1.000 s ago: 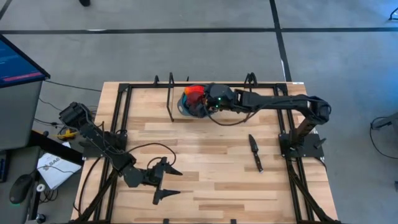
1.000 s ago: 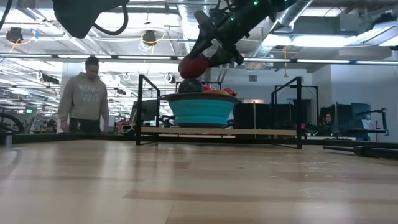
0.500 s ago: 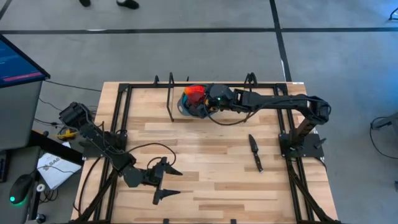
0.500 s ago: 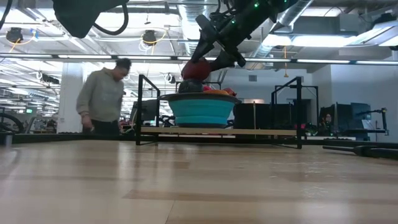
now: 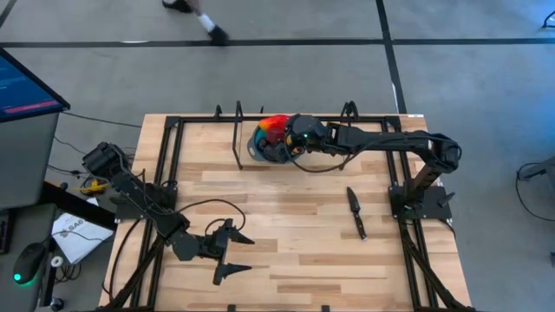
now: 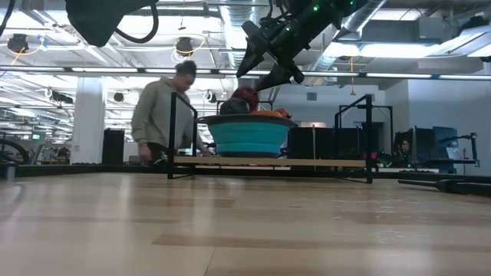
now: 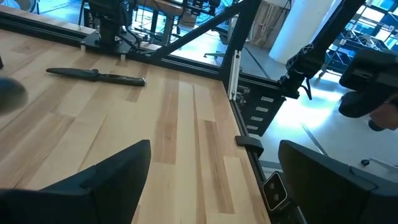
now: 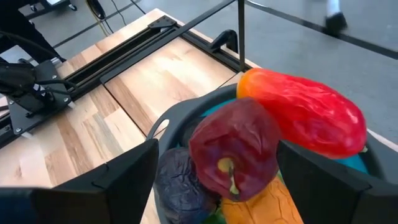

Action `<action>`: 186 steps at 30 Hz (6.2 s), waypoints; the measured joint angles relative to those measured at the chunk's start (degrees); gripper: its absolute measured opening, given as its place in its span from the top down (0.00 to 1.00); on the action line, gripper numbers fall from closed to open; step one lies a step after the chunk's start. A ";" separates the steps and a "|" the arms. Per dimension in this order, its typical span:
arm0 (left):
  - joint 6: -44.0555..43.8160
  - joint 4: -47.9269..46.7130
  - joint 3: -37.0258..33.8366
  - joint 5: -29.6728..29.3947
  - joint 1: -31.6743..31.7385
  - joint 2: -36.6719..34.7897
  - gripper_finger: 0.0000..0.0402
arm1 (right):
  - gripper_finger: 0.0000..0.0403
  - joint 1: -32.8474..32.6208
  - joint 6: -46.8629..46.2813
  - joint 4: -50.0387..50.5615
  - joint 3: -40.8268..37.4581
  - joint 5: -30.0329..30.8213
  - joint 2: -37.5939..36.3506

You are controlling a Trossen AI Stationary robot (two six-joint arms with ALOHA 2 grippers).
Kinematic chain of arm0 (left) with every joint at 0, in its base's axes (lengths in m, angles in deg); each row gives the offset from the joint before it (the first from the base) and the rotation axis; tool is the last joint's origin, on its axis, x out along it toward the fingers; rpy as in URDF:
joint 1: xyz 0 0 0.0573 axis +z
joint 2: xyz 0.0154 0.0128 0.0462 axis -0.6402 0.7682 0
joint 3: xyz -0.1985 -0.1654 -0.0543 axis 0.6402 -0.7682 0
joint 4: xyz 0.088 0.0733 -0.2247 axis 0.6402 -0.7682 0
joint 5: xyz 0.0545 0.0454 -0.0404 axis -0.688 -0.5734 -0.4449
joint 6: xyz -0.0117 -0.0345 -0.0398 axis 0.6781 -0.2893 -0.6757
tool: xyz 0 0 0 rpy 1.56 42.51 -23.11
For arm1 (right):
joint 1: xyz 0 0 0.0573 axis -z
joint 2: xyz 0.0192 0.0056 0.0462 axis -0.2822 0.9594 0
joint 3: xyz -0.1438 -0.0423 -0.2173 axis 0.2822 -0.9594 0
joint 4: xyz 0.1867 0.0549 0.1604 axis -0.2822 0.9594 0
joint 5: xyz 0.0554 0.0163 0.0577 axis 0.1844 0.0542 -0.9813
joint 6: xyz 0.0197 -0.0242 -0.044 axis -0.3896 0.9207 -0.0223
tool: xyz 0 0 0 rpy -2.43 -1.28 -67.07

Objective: Pick & Place Fruit
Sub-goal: Put the black knife on the shelf

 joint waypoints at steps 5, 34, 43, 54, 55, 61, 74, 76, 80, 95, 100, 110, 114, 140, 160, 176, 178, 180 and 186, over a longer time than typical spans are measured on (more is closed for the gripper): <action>-0.10 0.00 0.00 0.00 0.00 0.00 0.14 | 0.21 -0.52 0.00 -0.05 0.00 -0.01 -0.01; 0.17 0.79 0.00 0.00 -0.24 0.00 0.14 | 0.21 -31.44 4.49 16.54 0.07 8.76 -18.02; 0.29 0.81 0.00 0.00 0.00 0.00 0.14 | 0.21 -41.67 4.35 16.24 0.07 8.79 -19.69; 0.46 1.05 0.00 0.00 0.09 0.00 0.14 | 0.21 -43.56 2.91 5.92 0.09 4.26 -11.14; 0.48 1.05 0.00 0.00 0.26 0.00 0.14 | 0.21 -43.56 2.55 6.08 0.07 0.69 -10.30; 0.50 1.03 0.00 0.00 0.86 0.00 0.14 | 0.21 -43.67 -7.82 11.26 0.07 -21.31 -6.46; 0.50 1.18 0.00 -0.01 1.20 -0.02 0.14 | 0.21 -48.63 -43.14 63.53 -1.35 -13.12 -5.91; 0.50 1.18 0.00 -0.02 1.20 -0.02 0.14 | 0.21 -48.82 -45.41 64.66 -4.26 -13.44 -6.80; 0.50 1.20 0.00 0.00 1.20 -0.02 0.14 | 0.21 -47.09 -52.85 57.65 -13.12 -13.62 -12.33; 0.33 1.27 0.02 0.00 1.20 -0.04 0.14 | 0.22 -46.67 -71.90 43.58 -31.97 -5.86 -23.24; 0.33 1.27 0.02 0.00 1.20 -0.04 0.14 | 0.22 -43.66 -72.67 43.62 -32.44 -2.95 -18.06; 0.33 1.52 0.02 0.00 1.20 -0.04 0.14 | 0.31 -37.30 -63.77 38.99 -32.39 -8.86 -7.84; 0.33 1.68 0.02 0.00 1.20 -0.04 0.14 | 0.46 -36.39 -61.72 38.02 -32.03 -10.77 -5.20; 0.39 2.01 0.02 0.00 1.18 -0.04 0.14 | 0.78 -28.48 -58.88 22.76 -20.24 -5.97 -12.40; 0.09 2.56 0.02 0.00 1.18 -0.04 0.14 | 0.78 8.49 -43.51 16.81 -18.49 -13.81 -9.65; 0.07 3.02 0.02 0.00 1.07 -0.04 0.14 | 0.78 10.54 -39.61 14.34 -15.46 -13.17 -7.44; 0.07 3.07 0.02 0.00 1.07 -0.04 0.14 | 0.78 10.41 -39.08 14.68 -13.28 -11.74 -6.53; 0.07 3.11 0.02 0.00 1.07 -0.04 0.14 | 0.78 10.66 -38.24 16.97 -10.92 -10.63 -5.20; 0.07 3.44 0.02 0.00 1.07 -0.04 0.14 | 0.78 13.71 -34.39 23.12 -4.63 -9.63 2.36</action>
